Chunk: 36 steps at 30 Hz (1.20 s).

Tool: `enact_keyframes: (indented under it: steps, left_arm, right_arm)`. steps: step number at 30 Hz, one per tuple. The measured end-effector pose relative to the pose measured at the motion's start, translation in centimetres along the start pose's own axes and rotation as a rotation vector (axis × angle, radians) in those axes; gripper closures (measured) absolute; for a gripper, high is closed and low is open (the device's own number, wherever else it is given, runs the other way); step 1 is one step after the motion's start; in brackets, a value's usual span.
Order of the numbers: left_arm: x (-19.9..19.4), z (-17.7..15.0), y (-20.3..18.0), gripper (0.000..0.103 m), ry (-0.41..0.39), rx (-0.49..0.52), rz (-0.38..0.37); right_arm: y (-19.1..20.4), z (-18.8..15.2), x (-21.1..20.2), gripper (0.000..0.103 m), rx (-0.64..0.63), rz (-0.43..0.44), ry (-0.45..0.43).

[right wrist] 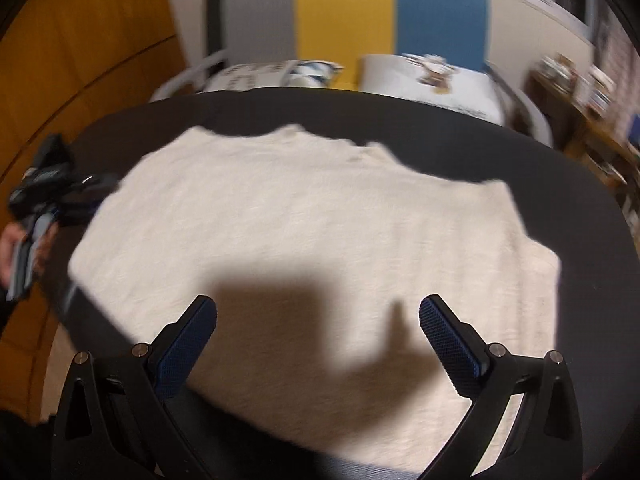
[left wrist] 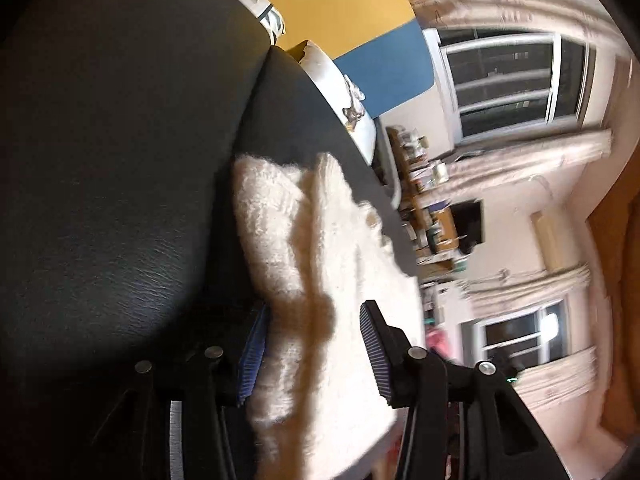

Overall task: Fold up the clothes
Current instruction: 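Grasp the cream sweater edge with the left gripper and lift it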

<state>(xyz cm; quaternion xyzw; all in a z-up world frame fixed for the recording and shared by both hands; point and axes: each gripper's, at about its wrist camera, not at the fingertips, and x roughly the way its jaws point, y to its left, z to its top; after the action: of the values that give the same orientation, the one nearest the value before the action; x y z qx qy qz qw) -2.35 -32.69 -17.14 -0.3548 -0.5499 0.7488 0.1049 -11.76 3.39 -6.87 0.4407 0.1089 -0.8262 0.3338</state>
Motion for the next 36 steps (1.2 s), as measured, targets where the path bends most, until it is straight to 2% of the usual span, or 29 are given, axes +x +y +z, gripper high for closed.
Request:
enact_keyframes:
  steps: [3, 6, 8, 10, 13, 19, 21, 22, 23, 24, 29, 31, 33, 36]
  left_arm:
    - [0.0, 0.3, 1.4, 0.058, -0.014, -0.124, -0.081]
    - [-1.2, 0.5, 1.0, 0.057, -0.09, -0.1, -0.012]
    - [-1.7, 0.4, 0.3, 0.056, -0.102, -0.035, 0.064]
    - [-1.2, 0.4, 0.0, 0.056, -0.051, 0.003, 0.093]
    - [-0.5, 0.2, -0.1, 0.055, 0.026, 0.016, 0.057]
    - [2.3, 1.3, -1.2, 0.055, 0.13, 0.057, 0.067]
    - [2.8, 1.4, -1.6, 0.058, 0.16, 0.06, 0.063]
    - [2.7, 1.2, -1.8, 0.061, 0.154, 0.079, 0.06]
    - [2.6, 0.9, -2.0, 0.073, 0.141, 0.107, 0.061]
    - [2.4, 0.6, -2.3, 0.08, 0.115, 0.147, 0.082]
    - [1.5, -0.4, -3.4, 0.084, 0.012, 0.193, 0.087]
    - [1.3, -0.7, -4.6, 0.084, -0.012, 0.226, 0.092]
    - [1.2, -1.1, -6.0, 0.084, -0.017, 0.276, 0.111]
    - [0.5, -1.9, -8.2, 0.084, -0.017, 0.329, 0.081]
  right_arm:
    - [-2.4, -0.3, 0.5, 0.0, 0.098, -0.012, -0.013]
    - [-3.9, -1.6, 2.0, 0.0, 0.142, -0.025, 0.007]
    - [-4.2, -2.6, 2.8, 0.0, 0.138, -0.032, -0.001]
    - [-3.5, -3.2, 3.0, 0.0, 0.08, -0.063, -0.038]
    - [-2.5, -4.0, 3.4, 0.0, 0.025, -0.119, -0.093]
    - [-2.9, -4.2, 3.2, 0.0, 0.042, -0.107, -0.122]
    - [-2.9, -4.3, 3.1, 0.0, 0.044, -0.103, -0.137]
    - [-3.0, -4.4, 3.0, 0.0, 0.044, -0.103, -0.142]
    - [-3.0, -4.4, 3.0, 0.0, 0.044, -0.102, -0.142]
    - [-3.0, -4.4, 3.0, 0.0, 0.044, -0.102, -0.14]
    - [-2.7, -4.4, 2.9, 0.0, 0.038, -0.113, -0.134]
    - [-2.5, -4.0, 3.0, 0.0, 0.027, -0.124, -0.104]
    - [-2.5, -3.3, 2.8, 0.0, 0.026, -0.125, -0.069]
    - [-2.9, -2.0, 1.4, 0.0, 0.023, -0.161, -0.101]
